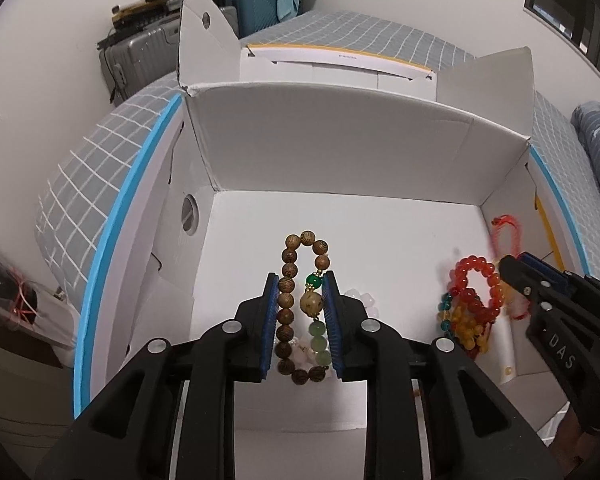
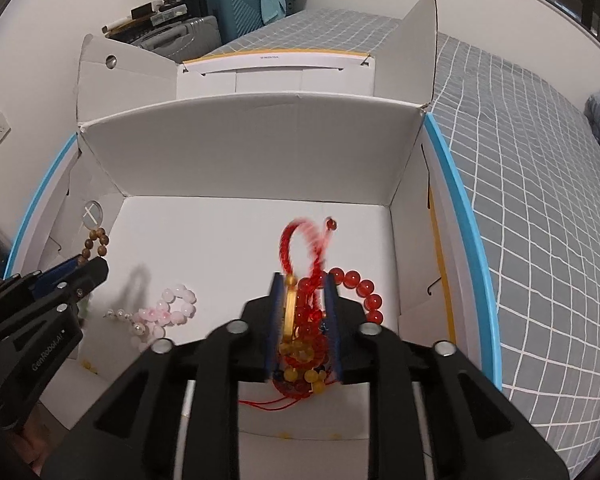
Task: Organize jewelry
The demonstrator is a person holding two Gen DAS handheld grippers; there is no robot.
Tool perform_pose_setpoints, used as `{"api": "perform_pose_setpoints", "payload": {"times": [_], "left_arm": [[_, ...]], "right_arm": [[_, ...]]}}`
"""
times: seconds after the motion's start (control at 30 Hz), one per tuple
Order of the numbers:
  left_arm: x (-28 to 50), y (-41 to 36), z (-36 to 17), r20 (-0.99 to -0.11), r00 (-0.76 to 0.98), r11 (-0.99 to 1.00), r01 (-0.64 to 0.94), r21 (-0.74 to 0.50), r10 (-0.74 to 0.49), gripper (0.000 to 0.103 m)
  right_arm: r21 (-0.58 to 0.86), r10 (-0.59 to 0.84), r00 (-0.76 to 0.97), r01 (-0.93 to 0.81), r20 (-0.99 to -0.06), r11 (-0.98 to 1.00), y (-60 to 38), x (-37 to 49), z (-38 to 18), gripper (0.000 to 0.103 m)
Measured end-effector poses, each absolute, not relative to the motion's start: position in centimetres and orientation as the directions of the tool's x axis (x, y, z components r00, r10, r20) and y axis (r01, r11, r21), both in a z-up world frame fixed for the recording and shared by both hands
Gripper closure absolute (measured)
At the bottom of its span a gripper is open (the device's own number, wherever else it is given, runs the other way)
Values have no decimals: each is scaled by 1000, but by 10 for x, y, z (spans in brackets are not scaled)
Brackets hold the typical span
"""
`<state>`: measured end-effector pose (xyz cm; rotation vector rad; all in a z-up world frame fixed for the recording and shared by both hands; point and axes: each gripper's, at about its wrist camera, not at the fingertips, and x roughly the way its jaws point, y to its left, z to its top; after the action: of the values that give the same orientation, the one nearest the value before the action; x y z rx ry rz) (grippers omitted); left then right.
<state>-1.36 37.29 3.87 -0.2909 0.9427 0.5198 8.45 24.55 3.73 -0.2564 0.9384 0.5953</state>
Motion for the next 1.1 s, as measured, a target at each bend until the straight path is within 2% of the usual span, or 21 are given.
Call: {"api": "perform_pose_setpoints", "payload": {"times": [0.03,0.17,0.27,0.33,0.43,0.63,0.9,1.1], "left_arm": [[-14,373,40,-827,475,839,-544,-8,300,73],[-23,369,49,-807,486,831,-556,11,336,48],[-40,364,66,-768,528,826,-564,3,363,30],[-53,359,75,-744,549,823,-568,1,380,26],[-73,351,86,-710,587,827,-562,-11,389,15],[-109,337,95,-670,636,838,-545,-38,383,8],[-147,316,93,-638,665,847,-530,-37,388,6],[-163,304,86,-630,670,859,-511,-10,391,6]], "right_arm": [[49,368,448,-579,-815,814,245,85,38,70],[63,383,458,-573,-802,817,239,82,44,58],[68,397,494,-558,-774,827,228,73,56,42],[65,406,535,-545,-741,836,216,62,69,27],[48,411,587,-534,-697,844,202,45,83,16],[28,424,640,-533,-641,846,179,9,98,8],[35,437,673,-522,-596,852,149,-30,94,8],[31,429,677,-515,-598,856,136,-48,83,8]]}}
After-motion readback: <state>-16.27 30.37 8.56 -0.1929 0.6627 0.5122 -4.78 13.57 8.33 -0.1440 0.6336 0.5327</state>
